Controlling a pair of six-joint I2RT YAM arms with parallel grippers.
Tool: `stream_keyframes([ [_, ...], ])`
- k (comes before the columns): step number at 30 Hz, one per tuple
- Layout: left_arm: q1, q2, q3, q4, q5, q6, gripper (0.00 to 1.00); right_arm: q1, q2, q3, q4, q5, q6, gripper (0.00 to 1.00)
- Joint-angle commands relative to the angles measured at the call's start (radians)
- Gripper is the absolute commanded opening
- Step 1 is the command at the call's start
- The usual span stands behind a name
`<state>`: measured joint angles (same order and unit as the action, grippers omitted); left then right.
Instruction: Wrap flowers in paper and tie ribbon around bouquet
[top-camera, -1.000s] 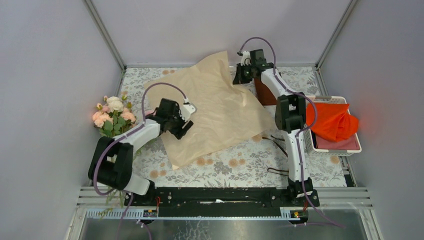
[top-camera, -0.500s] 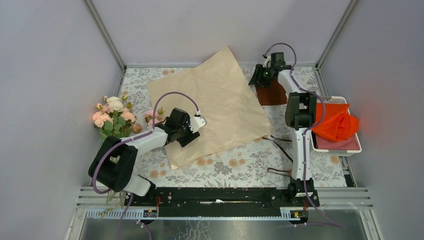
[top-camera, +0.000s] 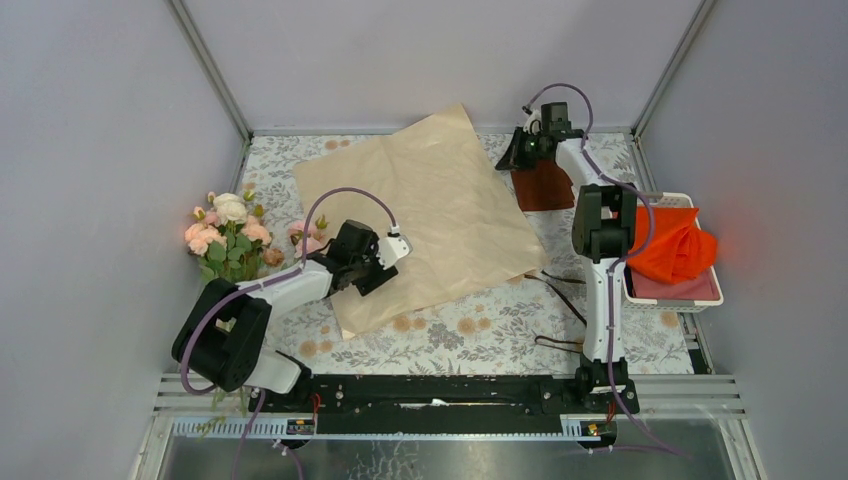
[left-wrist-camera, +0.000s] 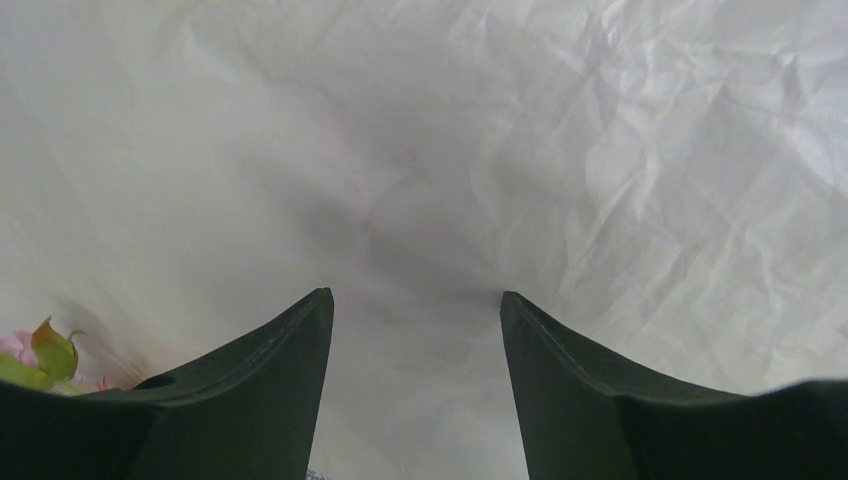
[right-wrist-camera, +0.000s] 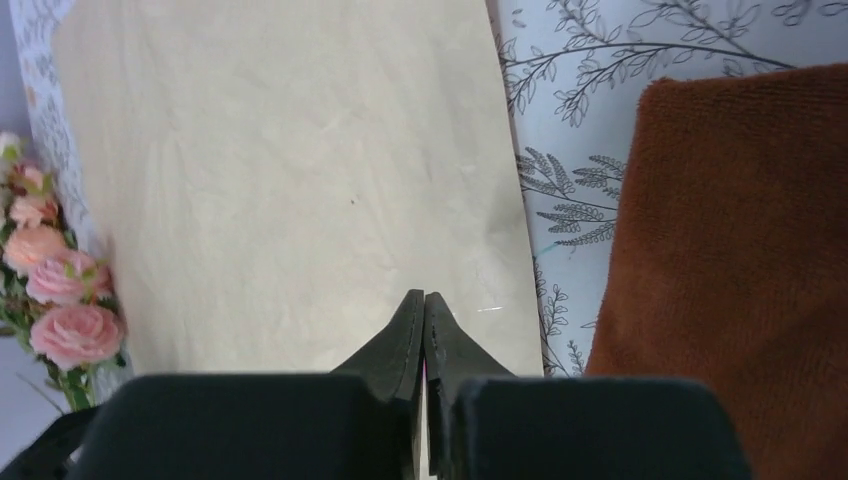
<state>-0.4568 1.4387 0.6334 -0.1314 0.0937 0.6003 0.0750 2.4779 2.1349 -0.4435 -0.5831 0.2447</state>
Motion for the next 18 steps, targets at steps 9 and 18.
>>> stream_keyframes([
  [9,0.027,0.024,-0.067,-0.209,-0.054,0.017,0.69,0.058,0.079,0.125,-0.066,0.358,0.019,0.00],
  [18,0.027,0.032,-0.055,-0.228,-0.052,0.004,0.69,0.014,0.126,0.202,-0.239,0.687,-0.193,0.00],
])
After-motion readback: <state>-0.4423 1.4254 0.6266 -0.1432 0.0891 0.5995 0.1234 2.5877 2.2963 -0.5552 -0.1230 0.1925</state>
